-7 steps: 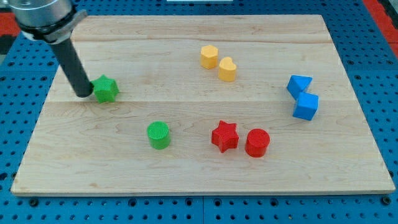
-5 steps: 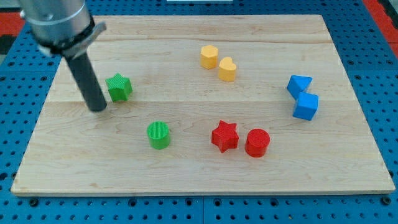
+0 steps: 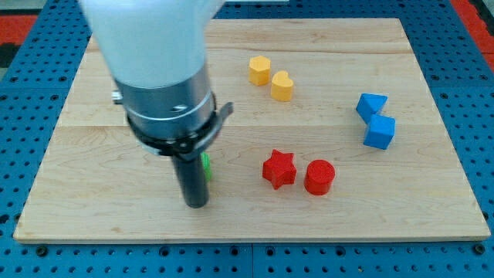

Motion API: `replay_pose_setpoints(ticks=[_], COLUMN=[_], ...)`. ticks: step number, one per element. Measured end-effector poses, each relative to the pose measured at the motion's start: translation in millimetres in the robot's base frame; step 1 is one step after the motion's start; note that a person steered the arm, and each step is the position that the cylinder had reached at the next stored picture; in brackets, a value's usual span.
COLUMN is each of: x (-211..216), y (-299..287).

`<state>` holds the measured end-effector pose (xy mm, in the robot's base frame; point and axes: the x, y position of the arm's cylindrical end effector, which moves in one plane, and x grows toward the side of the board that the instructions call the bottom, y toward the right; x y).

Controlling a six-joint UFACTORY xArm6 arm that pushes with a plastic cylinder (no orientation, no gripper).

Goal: Slide the green circle towards the green star

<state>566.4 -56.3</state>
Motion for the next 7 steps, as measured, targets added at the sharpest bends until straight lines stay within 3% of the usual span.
replay_pose_setpoints(ticks=[3, 5, 7], x=[-45.0, -53.4, -103.0], y=[-12.2, -12.5, 43.3])
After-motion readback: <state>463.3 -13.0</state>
